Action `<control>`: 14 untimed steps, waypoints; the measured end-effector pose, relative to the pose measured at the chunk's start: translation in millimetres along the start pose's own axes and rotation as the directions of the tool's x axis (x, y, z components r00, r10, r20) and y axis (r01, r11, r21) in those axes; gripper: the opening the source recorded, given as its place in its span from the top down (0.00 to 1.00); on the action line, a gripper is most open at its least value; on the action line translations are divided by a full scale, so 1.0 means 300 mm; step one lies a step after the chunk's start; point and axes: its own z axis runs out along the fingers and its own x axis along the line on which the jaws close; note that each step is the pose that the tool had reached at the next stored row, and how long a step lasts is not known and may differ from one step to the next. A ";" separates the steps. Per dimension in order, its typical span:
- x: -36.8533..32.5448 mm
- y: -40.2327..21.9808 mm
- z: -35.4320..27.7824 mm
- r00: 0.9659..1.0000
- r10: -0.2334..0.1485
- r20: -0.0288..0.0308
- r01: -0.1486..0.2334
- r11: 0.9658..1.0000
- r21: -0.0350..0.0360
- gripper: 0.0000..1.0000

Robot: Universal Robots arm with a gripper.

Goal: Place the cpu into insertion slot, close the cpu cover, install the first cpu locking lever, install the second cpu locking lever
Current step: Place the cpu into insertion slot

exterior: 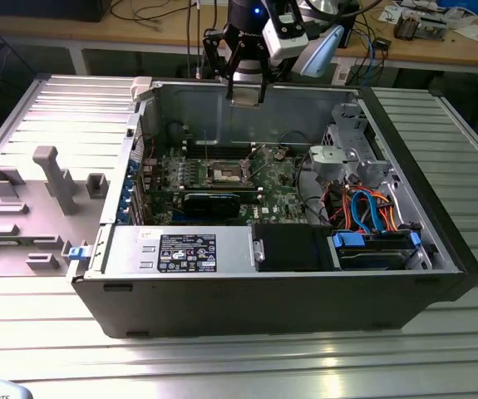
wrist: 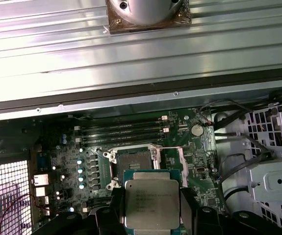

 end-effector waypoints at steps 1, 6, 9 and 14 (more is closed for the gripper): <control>0.000 0.000 0.000 1.000 0.003 0.000 -0.003 1.000 0.000 0.46; 0.000 0.000 0.000 1.000 0.012 0.001 -0.012 1.000 0.000 0.46; 0.000 0.000 0.000 1.000 0.016 0.001 -0.016 1.000 0.000 0.46; 0.000 0.000 0.000 1.000 0.021 0.002 -0.021 1.000 0.000 0.46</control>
